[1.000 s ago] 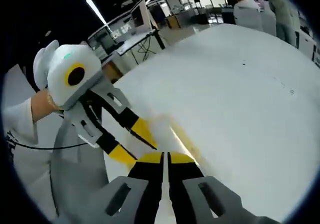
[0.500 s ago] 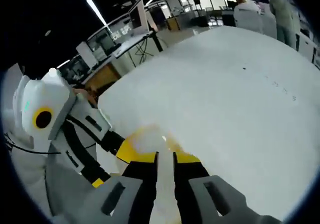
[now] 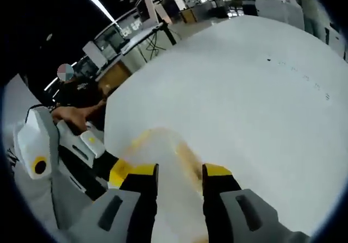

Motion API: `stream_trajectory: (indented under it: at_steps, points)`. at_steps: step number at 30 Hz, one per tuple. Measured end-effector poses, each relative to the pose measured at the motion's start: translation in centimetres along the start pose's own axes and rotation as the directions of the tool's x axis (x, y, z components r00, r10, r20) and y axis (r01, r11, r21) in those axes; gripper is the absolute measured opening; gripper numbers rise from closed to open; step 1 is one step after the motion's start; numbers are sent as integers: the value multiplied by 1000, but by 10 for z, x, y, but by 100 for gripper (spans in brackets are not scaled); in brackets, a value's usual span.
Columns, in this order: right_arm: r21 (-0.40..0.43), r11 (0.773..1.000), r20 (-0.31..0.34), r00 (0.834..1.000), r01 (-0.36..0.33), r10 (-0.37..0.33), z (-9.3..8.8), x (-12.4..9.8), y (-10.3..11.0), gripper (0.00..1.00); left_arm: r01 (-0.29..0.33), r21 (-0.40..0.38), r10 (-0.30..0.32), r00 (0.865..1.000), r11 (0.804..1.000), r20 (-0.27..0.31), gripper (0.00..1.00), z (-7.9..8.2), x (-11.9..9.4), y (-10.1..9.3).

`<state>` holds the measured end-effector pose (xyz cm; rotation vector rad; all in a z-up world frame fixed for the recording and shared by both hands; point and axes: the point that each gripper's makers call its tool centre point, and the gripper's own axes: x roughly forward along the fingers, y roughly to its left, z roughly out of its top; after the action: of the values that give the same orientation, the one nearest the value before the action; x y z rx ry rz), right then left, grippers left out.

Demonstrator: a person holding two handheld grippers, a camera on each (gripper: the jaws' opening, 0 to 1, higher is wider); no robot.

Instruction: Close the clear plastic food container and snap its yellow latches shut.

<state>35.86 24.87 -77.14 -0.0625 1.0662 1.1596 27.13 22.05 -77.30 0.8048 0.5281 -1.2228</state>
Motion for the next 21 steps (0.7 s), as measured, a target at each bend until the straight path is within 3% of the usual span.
stream_trajectory:
  at_steps: [2,4,6,9,12,21]
  points:
    - [13,1000,-12,1000,-29,29,-1,0,2,32,-33,49,33,999,998,-13,42,-2,1,7]
    - [8,1000,-40,999,-24,25,-3,1,-3,32,-32,47,33,999,998,-15,41,-1,1,7]
    - [-46,999,-81,997,-12,9,-8,1,-7,30,-41,54,42,999,998,-16,40,-1,2,8]
    - [-63,997,-92,995,-34,28,-8,2,-1,31,-59,59,61,998,996,-28,40,-2,3,10]
    - [-140,989,-108,994,-46,31,-7,2,2,28,-60,65,62,998,996,-27,39,-2,3,11]
    - [-108,993,-135,991,-38,23,-12,4,3,28,-73,63,74,997,995,-20,38,-3,4,11]
